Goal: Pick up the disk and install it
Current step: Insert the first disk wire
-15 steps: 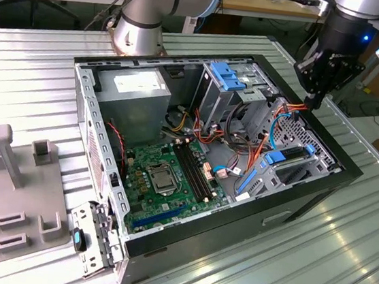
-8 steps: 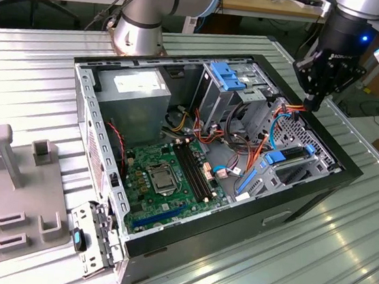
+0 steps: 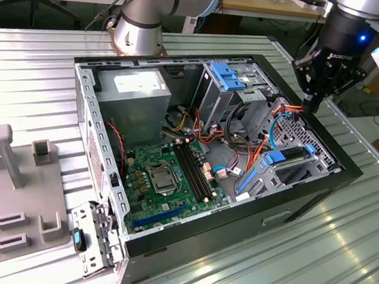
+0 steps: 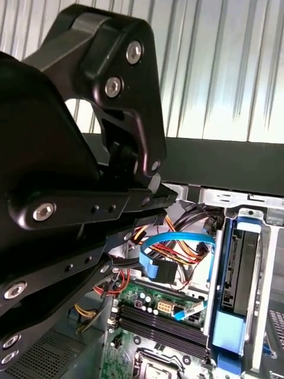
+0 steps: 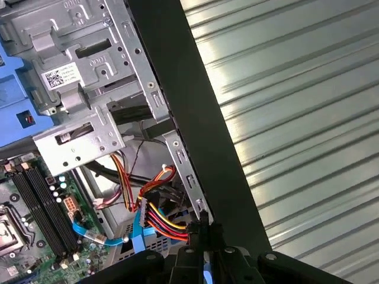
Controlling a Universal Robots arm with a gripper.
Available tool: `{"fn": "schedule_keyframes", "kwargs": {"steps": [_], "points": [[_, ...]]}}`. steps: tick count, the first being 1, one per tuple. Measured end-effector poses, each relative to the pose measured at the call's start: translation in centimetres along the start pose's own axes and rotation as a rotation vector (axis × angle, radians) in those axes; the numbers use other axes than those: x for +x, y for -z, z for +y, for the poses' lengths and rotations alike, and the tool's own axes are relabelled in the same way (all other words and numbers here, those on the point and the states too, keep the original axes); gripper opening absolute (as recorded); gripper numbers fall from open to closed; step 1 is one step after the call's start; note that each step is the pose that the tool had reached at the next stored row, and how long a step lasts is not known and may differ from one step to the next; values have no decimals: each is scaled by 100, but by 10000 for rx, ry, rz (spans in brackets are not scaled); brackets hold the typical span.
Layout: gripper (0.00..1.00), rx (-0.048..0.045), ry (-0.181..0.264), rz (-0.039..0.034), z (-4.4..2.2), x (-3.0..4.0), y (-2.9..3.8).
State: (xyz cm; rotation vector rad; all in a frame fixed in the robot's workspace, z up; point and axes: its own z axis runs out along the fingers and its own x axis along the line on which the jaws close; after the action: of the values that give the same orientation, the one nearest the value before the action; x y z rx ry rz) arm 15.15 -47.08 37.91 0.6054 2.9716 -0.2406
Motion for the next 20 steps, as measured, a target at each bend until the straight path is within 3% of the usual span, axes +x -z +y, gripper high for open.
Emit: {"fn": "schedule_keyframes", "kwargs": {"steps": [7, 14, 18, 20], "points": [[16, 130, -810, 170, -1, 0, 0], [16, 315, -2097, 389, -1, 0, 0], [16, 394, -2689, 479, -1, -1, 0], [16, 470, -3289, 564, -1, -1, 0]]}}
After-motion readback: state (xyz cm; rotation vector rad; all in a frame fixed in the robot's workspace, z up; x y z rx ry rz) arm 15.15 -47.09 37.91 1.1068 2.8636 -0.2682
